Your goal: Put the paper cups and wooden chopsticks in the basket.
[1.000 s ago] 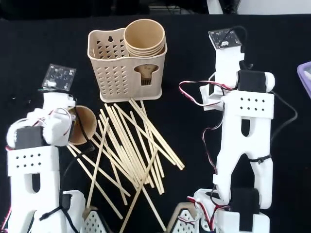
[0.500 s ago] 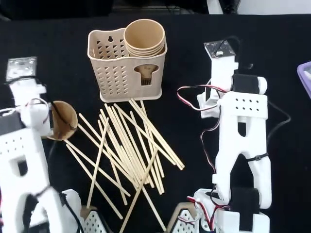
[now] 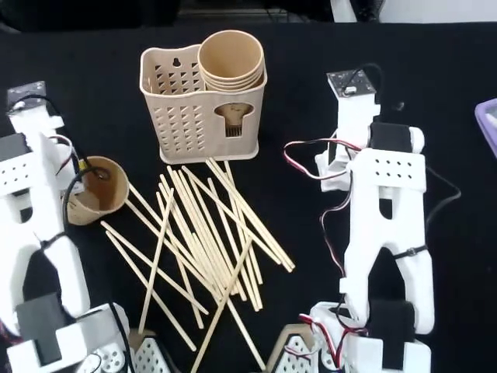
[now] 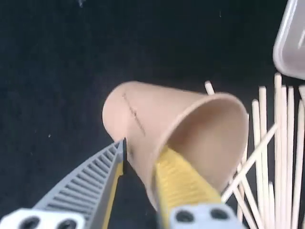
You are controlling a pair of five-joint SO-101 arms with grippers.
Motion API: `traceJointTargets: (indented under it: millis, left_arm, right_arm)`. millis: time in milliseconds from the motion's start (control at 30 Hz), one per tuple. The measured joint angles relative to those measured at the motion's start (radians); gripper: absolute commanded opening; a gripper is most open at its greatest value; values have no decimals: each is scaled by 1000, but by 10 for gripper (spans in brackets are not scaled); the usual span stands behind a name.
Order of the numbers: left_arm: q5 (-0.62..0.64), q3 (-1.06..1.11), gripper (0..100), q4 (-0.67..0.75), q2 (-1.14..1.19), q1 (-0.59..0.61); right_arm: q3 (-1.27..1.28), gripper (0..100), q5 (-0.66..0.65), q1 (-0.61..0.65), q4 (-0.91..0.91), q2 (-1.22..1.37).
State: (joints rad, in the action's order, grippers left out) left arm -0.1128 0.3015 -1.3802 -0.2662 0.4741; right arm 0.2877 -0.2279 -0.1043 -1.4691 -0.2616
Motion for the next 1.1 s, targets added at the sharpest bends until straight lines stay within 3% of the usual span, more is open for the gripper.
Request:
traceJointTargets:
  millis: [200,400,567,700,867,1100]
  left_arm:
    - [0,-9,30,-2,2,0]
    - [23,-152,30,-78,3,-2]
    - [160,-373,30,-158,3,-2]
    - [273,-572,30,-198,3,-12]
    - [301,-827,30,-203,8,-106]
    - [302,-1030,30,-195,6,-313]
  right_arm:
    - [23,182,-5,0,11,0]
    - [190,169,-2,2,189,0]
    - [400,8,81,3,445,0]
    - [505,28,195,40,618,0]
    - [594,28,249,152,750,0]
    - [770,28,272,161,1037,0]
